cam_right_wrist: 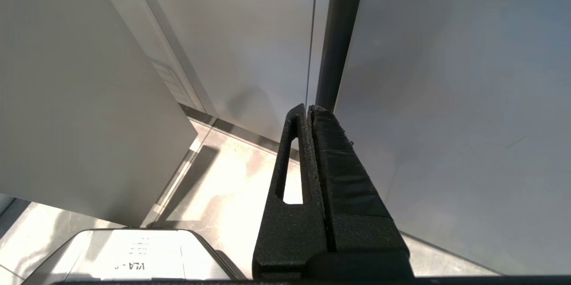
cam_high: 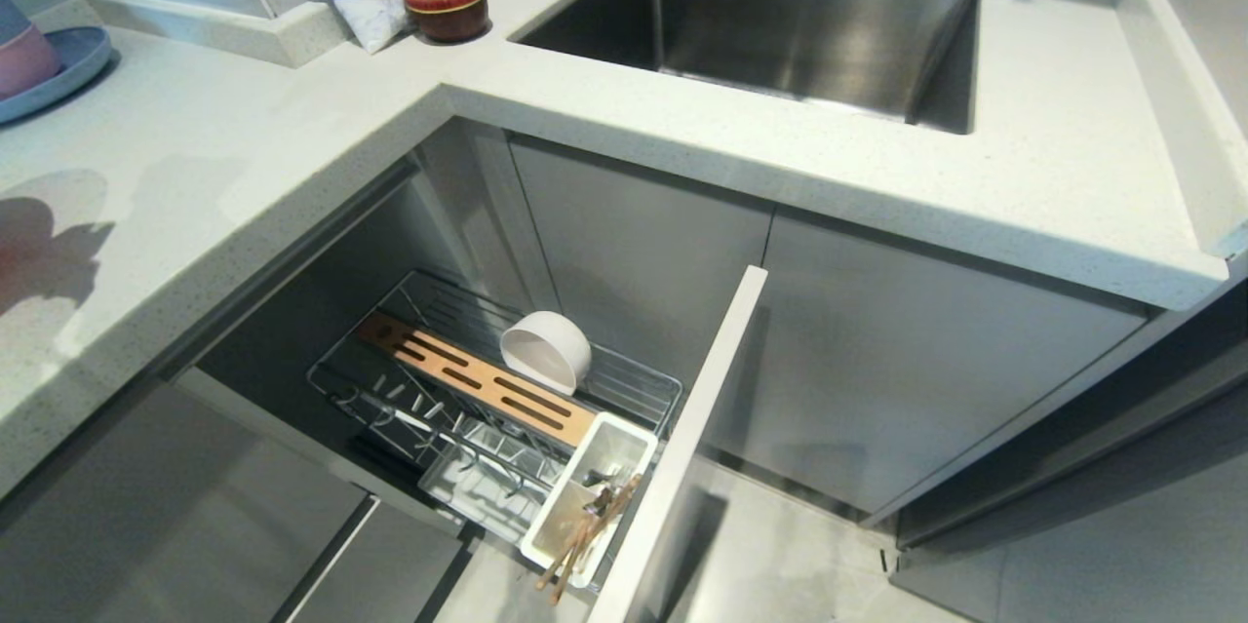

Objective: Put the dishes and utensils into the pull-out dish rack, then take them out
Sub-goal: Take the plate out of the cupboard

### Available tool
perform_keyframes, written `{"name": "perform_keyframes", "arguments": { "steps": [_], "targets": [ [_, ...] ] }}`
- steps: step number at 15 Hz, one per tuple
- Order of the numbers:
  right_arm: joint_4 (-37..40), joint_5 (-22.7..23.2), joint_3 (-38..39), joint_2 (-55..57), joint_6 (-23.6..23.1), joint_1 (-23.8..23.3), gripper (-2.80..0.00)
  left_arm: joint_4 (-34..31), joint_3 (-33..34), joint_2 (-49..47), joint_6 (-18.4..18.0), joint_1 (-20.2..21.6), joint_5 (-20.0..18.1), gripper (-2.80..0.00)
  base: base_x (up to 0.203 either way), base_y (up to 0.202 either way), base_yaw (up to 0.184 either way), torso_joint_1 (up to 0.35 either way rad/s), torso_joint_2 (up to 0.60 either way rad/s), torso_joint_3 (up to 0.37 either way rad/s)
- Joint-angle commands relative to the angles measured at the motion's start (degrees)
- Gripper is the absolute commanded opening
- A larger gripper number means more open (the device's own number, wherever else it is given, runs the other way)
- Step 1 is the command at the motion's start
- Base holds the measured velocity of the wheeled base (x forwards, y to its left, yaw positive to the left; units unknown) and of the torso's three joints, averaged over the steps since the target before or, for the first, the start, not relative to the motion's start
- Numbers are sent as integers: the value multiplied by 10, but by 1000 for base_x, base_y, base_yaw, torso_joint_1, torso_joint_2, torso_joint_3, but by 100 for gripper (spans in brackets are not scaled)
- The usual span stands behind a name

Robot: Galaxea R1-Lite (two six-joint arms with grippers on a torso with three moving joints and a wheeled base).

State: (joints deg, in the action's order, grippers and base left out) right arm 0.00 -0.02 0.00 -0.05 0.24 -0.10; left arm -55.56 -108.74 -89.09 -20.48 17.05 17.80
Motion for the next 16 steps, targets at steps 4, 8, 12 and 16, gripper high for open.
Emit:
{"name": "perform_keyframes", "arguments": {
  "steps": [4,8,12,16],
  "targets": [
    [0,0,1,-2,0,0,-280,-4,4,-3,-1,-8,-4,-280,0,0,0,0,0,0],
    [0,-1,1,-2,0,0,-280,-5,16,5,1,-16,-30,-150,0,0,0,0,0,0],
    [0,-1,1,-2,0,0,-280,-5,27,8,1,-17,-33,0,0,0,0,0,0,0],
    [0,0,1,-2,0,0,-280,-3,26,17,7,-17,-61,0,0,0,0,0,0,0]
  ]
}}
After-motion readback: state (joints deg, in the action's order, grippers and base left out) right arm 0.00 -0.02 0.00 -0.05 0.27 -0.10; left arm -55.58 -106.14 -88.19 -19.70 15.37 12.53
